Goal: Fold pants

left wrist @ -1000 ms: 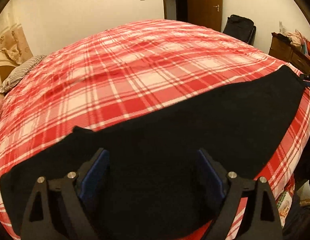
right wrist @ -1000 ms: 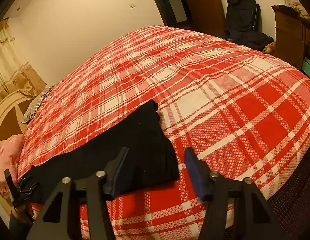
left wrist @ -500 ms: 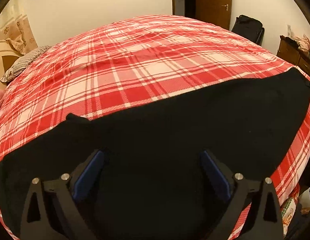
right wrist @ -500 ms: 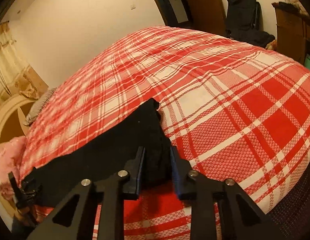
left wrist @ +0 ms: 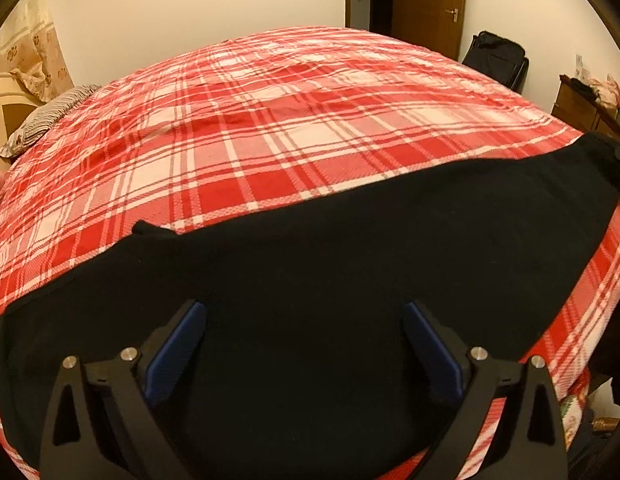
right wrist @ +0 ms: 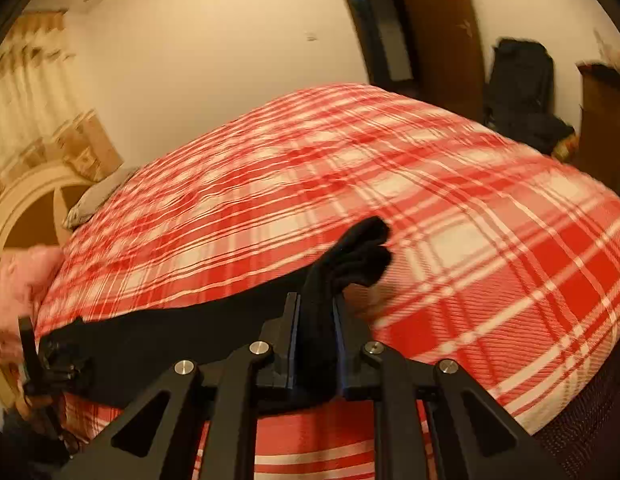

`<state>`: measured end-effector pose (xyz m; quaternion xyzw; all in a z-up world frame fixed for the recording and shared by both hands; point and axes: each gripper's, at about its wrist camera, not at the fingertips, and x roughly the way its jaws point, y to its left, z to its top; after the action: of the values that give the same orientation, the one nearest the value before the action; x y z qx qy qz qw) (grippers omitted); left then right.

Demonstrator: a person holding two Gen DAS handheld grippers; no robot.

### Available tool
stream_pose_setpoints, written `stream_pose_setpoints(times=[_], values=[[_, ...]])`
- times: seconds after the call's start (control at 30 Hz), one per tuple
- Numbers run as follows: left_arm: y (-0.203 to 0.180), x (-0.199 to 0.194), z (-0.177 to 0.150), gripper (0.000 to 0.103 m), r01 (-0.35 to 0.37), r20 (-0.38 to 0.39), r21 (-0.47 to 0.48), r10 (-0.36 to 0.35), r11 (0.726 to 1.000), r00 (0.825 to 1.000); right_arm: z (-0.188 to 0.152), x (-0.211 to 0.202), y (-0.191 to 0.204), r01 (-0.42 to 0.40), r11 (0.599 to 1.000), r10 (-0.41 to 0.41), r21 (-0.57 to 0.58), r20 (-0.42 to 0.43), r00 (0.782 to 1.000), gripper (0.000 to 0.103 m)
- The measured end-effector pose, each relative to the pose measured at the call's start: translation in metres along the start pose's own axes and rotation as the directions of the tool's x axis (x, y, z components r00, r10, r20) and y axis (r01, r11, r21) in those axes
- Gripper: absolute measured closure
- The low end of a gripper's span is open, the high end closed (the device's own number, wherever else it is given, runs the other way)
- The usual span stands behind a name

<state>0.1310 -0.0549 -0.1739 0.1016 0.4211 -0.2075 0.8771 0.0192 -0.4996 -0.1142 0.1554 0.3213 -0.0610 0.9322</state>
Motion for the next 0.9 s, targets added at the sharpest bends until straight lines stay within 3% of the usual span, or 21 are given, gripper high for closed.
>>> stream_pose_setpoints(times=[0.17,0.3,0.6,0.77,0.9], values=[[-0.007,-0.019,0.007,0.002,0.024,0.046,0.007,-0.024,1.000,0.999,-0.005,-0.004,0.047,-0.040,0.993,0.041,-0.112,0.006,0.999,0.088],[-0.013,-0.030,0.017,0.002,0.099,0.069,0.007,-0.099,0.995,0.993,-0.012,-0.002,0.089,-0.092,0.977,0.092,-0.192,-0.007,0.996,0.088],[-0.027,-0.020,0.025,0.002,0.228,0.043,-0.010,-0.228,0.974,0.973,-0.052,0.052,0.178,-0.196,0.918,0.156,-0.345,-0.140,0.978,0.088],[-0.033,-0.011,0.029,0.003,0.263,0.019,-0.019,-0.263,0.965,0.965,-0.078,0.089,0.199,-0.215,0.896,0.135,-0.388,-0.222,0.966,0.088],[-0.046,-0.004,0.038,0.004,0.290,0.003,-0.007,-0.290,0.957,0.957,-0.087,0.106,0.197,-0.249,0.887,0.131,-0.390,-0.305,0.943,0.082]])
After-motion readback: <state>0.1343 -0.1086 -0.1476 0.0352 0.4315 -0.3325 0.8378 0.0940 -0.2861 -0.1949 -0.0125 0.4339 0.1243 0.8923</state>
